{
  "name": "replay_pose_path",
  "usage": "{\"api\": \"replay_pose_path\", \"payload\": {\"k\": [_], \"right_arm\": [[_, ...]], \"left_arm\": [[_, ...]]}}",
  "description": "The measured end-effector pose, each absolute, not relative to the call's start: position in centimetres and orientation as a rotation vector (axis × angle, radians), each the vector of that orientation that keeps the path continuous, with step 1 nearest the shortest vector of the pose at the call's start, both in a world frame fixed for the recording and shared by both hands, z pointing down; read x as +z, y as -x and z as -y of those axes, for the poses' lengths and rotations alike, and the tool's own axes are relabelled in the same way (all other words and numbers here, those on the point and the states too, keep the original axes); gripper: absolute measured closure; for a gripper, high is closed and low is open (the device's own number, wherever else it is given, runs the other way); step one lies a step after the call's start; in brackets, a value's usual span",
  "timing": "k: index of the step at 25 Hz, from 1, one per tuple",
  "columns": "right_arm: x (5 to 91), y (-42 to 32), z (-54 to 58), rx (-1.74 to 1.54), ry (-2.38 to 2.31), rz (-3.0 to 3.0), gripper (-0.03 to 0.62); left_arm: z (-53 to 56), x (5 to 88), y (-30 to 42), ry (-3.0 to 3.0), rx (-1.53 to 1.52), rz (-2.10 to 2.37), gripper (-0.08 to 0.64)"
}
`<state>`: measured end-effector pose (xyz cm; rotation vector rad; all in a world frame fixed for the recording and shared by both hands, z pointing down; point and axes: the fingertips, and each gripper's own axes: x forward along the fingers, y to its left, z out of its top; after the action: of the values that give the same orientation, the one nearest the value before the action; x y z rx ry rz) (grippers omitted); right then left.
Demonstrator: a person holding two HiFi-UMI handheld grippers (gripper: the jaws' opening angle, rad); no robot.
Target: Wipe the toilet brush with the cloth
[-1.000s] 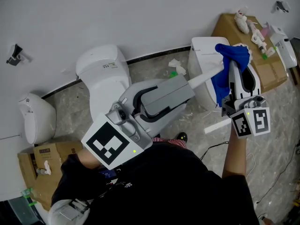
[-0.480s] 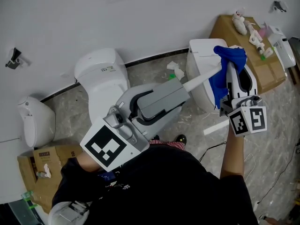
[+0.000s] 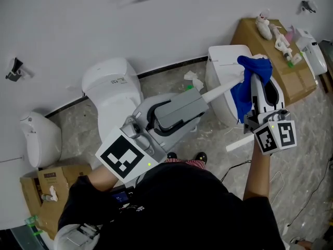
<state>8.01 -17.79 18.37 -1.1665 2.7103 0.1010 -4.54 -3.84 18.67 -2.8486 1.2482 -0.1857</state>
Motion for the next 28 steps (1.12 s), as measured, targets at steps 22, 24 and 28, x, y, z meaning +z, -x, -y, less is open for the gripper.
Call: {"api": "replay_pose_path", "payload": {"k": [22, 24, 28], "right_arm": [[18.3, -9.1, 13.5, 0.042, 1.190, -2.642, 0.523], [18.2, -9.1, 13.2, 0.041, 1.173, -2.643, 0.523], [18.3, -9.1, 12.7, 0.047, 1.166, -2.662, 0.523]], "left_arm": [[4.8, 19.1, 4.2, 2.850, -0.139, -1.236, 0.390], [4.8, 19.1, 4.2, 2.853, -0.133, -1.241, 0.390], [4.8, 19.1, 4.3, 2.847, -0.132, -1.266, 0.390]]}}
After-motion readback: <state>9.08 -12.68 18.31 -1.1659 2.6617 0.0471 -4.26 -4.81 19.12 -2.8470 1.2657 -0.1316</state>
